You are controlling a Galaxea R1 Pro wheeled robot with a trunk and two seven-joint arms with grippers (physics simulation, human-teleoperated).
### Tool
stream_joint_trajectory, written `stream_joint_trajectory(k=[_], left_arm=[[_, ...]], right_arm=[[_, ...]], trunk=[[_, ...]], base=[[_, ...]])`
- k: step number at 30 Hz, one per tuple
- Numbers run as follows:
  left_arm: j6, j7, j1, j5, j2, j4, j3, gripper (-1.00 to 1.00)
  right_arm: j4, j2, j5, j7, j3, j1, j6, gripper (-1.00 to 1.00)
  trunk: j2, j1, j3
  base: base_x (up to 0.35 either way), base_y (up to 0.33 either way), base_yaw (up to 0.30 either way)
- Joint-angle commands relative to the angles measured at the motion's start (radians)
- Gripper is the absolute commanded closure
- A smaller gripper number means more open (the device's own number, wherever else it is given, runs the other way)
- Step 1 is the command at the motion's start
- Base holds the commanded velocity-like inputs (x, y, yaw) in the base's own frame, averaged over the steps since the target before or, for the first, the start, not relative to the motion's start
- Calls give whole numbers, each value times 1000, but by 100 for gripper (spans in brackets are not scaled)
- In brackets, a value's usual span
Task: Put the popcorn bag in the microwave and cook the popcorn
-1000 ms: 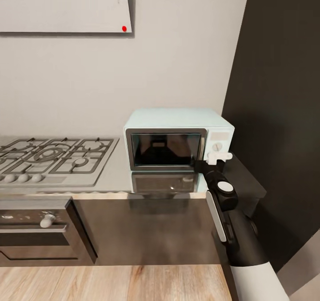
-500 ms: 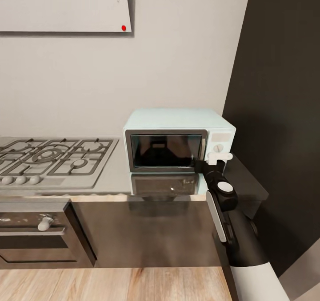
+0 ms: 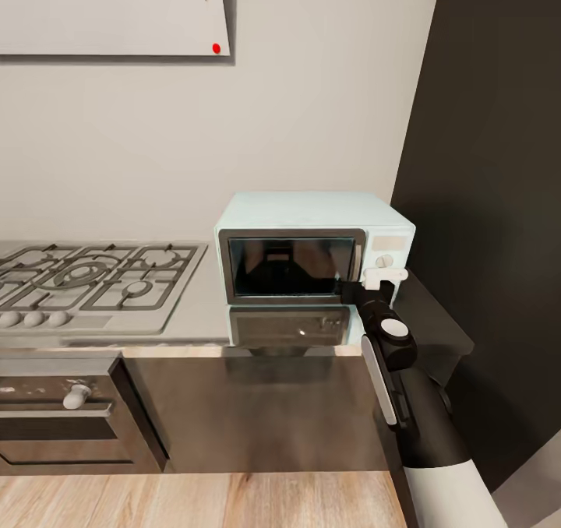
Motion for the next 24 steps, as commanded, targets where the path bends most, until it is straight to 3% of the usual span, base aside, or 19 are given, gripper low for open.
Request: stream_joint_trajectory(k=[1,24], left_arm=[[-3,0,0,-2,0,1,8,-100],[-3,-1,-1,-2,0,1,10,-100]], right_arm=[[-1,0,5,-3,1,-1,7,-100],[-1,-2,7,-2,3,-1,7,-100]], trunk=[[0,0,-1],[0,0,-1]], base=[[40,0,0],[36,-10,0]])
